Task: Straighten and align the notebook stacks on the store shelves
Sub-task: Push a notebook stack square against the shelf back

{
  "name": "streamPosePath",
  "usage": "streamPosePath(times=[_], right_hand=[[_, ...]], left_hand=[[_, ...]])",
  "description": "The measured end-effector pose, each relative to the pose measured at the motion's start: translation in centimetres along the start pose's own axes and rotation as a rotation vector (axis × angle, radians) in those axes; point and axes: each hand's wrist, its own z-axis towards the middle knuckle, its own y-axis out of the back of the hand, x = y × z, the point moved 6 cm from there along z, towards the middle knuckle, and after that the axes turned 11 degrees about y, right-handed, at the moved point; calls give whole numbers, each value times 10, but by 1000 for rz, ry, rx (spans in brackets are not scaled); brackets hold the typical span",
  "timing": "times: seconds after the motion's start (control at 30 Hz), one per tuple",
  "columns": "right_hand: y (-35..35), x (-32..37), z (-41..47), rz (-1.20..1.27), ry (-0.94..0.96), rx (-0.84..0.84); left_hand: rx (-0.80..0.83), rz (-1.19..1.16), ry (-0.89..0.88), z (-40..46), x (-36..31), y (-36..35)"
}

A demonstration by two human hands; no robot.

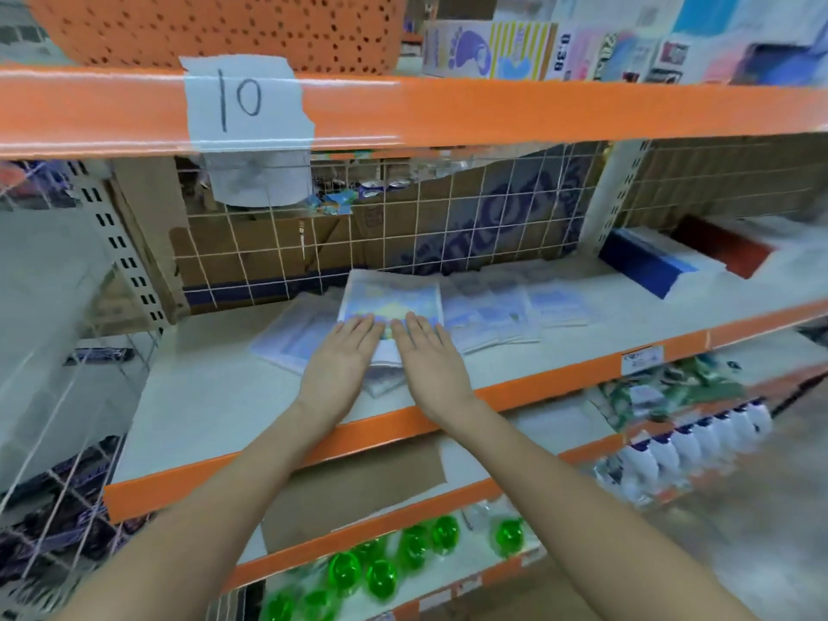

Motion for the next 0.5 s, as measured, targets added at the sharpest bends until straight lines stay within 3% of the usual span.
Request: streamPosePath(times=[0.27,0.5], right_hand=[[26,-124,-82,-76,-153,-125],[46,-279,-199,-151,-308,-141]], left_hand=[[-110,42,-256,46,-146,-7],[-108,-17,-412,87,-329,-48]])
